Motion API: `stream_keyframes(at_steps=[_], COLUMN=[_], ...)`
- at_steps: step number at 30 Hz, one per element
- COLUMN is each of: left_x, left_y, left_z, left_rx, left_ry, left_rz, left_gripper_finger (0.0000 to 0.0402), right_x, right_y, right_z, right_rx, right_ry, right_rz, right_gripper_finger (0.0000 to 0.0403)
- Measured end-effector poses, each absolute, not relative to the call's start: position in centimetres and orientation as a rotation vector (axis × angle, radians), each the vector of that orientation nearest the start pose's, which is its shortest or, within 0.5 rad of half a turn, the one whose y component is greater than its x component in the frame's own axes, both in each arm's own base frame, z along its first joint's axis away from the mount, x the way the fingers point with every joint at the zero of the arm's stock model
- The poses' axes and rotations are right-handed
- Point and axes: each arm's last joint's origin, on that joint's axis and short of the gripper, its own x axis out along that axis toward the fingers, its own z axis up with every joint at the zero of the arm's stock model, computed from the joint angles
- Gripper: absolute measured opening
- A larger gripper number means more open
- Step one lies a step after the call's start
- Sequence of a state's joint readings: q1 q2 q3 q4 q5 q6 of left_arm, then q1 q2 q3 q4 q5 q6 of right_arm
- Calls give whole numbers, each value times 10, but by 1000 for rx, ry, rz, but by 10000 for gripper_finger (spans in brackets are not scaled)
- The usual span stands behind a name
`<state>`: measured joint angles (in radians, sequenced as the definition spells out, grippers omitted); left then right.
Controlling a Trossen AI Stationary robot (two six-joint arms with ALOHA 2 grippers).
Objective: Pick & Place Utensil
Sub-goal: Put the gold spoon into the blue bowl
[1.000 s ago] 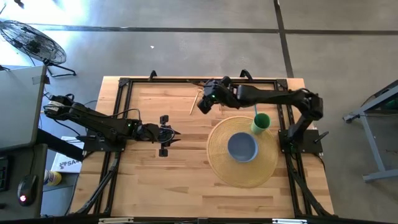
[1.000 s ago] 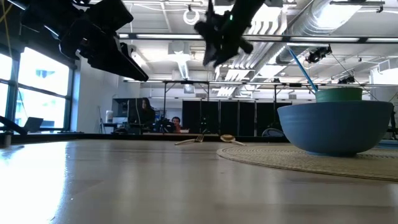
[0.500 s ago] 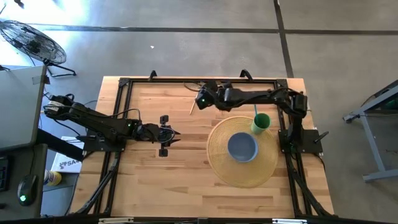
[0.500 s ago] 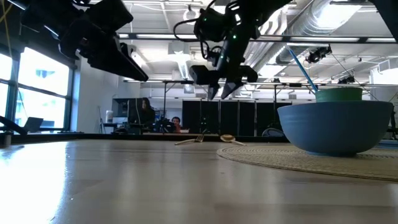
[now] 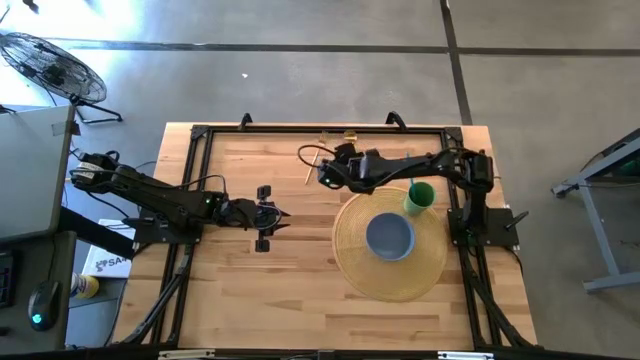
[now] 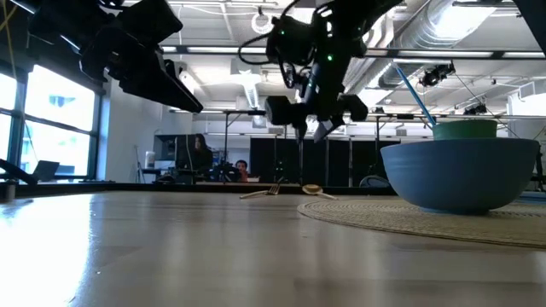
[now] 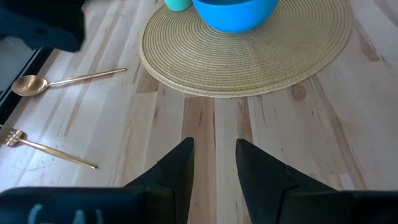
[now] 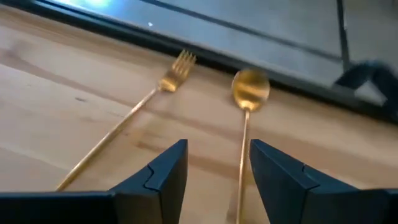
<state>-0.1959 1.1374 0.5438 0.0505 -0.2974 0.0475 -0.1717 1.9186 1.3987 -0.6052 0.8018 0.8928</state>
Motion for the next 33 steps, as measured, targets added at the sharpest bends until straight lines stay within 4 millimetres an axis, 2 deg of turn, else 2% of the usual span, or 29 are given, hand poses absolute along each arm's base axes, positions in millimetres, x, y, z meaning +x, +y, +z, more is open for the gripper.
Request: stream_keyframes(at_steps=[5, 11, 17, 25, 33], left_x=[225, 225, 225, 225, 225], left_y=[-36, -36, -36, -36, -36], left_z=[206, 207, 207, 207, 207], left_rx=[178, 177, 177, 177, 178], left_ry=[529, 527, 524, 524, 527], left_rz=[86, 87, 87, 86, 86], left_gripper_finger=[115, 115, 115, 115, 115], right_x=[372, 360, 356, 367, 361], right_y=[-98, -107, -111, -111, -130], right_z=[171, 147, 138, 121, 118], right_rx=[478, 484, 496, 472, 506], right_ry=[567, 517, 570, 580, 557], right_rz=[-1244, -1247, -1231, -1263, -1328], right_gripper_finger=[190, 195, 188, 188, 188])
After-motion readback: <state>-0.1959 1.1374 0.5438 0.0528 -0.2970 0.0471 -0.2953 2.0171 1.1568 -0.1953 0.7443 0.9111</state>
